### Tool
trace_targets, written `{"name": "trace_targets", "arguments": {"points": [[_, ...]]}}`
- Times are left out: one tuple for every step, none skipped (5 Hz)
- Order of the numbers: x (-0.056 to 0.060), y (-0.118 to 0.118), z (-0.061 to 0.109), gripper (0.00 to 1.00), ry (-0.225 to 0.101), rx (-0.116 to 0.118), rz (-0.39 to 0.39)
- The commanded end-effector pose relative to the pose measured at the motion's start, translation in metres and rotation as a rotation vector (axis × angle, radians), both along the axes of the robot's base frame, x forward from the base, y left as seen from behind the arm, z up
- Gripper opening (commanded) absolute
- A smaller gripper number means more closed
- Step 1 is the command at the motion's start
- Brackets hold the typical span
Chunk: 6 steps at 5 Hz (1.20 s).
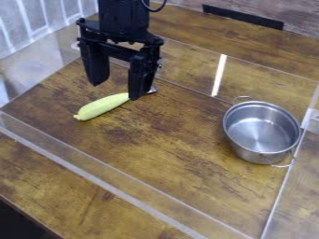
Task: Move the green spoon to the right
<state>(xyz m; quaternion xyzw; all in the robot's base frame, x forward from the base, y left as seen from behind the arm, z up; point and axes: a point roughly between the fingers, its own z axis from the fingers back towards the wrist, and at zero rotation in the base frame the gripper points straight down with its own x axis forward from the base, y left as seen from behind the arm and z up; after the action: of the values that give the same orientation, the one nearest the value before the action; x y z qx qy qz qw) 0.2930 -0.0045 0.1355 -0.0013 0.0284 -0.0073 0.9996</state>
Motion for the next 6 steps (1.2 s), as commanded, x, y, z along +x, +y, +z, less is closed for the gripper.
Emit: {"name": "trace_targets", "arguments": {"points": [[-0.004, 0.015, 0.000, 1.00, 0.007, 0.003, -0.054], [-0.002, 0.012, -0.010, 1.00, 0.013, 0.006, -0.102], [0.003, 0.014, -0.027, 1.00, -0.015, 0.014, -0.178], [0.003, 0.020, -0.045, 1.00, -0.045, 0.024, -0.230], [0.005, 0.029, -0.057, 1.00, -0.077, 0.031, -0.246], [0.012, 0.052, -0.071, 1.00, -0.110, 0.044, -0.236]]}}
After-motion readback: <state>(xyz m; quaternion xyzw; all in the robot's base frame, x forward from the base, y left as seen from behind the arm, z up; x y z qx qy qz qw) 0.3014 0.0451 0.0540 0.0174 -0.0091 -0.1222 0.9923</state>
